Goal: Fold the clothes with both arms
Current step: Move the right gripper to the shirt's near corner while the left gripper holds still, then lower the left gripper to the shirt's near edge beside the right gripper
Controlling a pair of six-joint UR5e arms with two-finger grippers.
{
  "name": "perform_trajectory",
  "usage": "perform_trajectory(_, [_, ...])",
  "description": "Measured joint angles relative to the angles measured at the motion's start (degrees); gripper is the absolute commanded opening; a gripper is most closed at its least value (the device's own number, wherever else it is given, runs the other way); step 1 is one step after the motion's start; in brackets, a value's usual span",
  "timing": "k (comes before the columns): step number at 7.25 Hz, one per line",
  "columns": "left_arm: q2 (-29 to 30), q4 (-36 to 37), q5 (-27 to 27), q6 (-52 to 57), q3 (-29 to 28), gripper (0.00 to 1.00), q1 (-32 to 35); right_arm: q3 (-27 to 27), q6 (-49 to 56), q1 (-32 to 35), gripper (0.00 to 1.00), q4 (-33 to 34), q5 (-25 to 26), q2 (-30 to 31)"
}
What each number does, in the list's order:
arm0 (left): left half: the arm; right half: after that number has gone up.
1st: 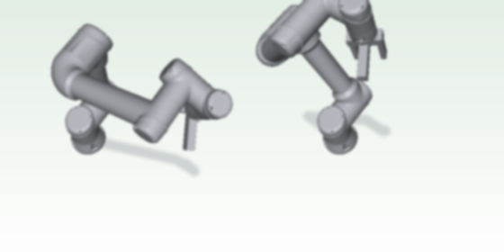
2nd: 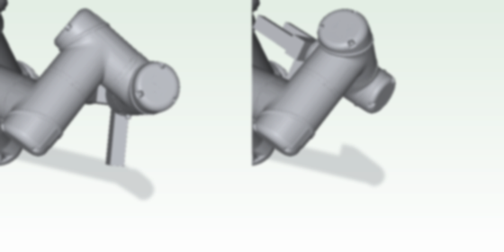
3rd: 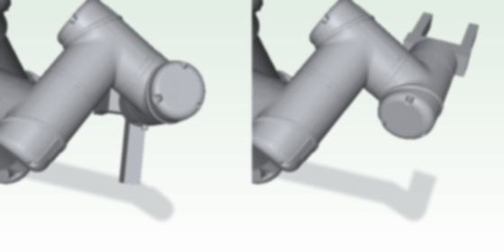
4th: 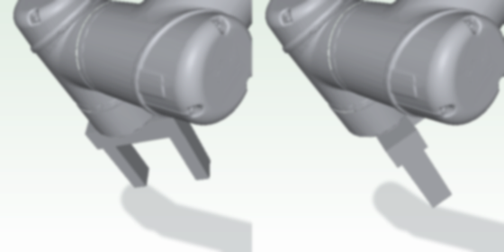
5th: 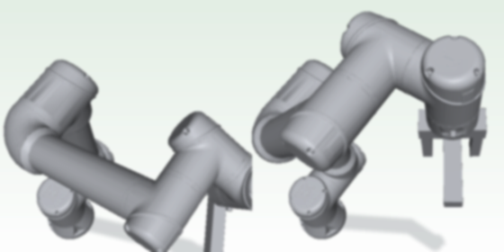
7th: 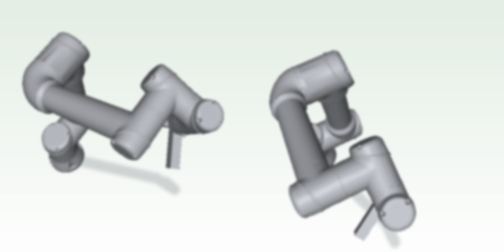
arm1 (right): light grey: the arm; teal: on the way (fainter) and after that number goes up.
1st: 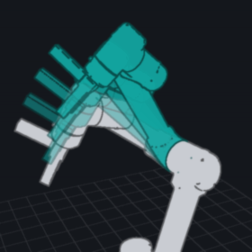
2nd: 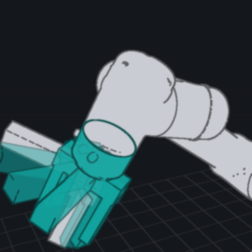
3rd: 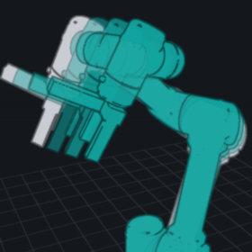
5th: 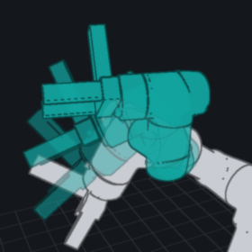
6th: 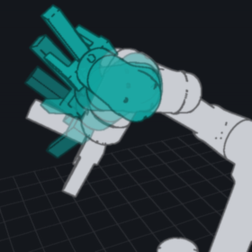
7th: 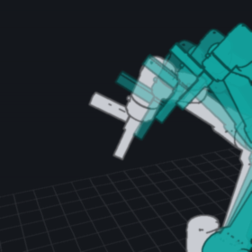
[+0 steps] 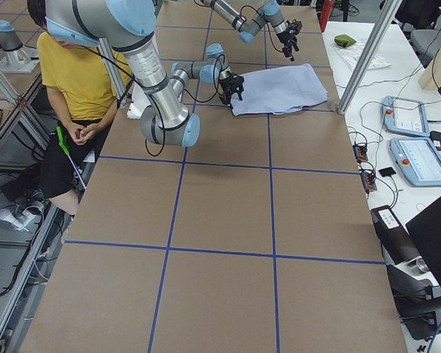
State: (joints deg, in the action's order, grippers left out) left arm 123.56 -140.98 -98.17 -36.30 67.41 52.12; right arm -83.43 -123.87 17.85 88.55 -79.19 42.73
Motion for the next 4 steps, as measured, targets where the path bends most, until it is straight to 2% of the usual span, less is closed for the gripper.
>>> perform_trajectory(1, [0.0,0.0,0.0,0.0,0.0,1.0,0.0,0.4,0.0,0.0,0.77,0.1,0.0,-0.2])
perform_trajectory(2, [0.0,0.0,0.0,0.0,0.0,1.0,0.0,0.8,0.0,0.0,0.7,0.4,0.0,-0.4])
perform_trajectory(3, [0.0,0.0,0.0,0.0,0.0,1.0,0.0,1.1,-0.1,0.0,0.6,0.9,0.0,-0.7])
perform_trajectory(4, [0.0,0.0,0.0,0.0,0.0,1.0,0.0,1.2,-0.1,0.0,0.4,1.1,0.1,-0.9])
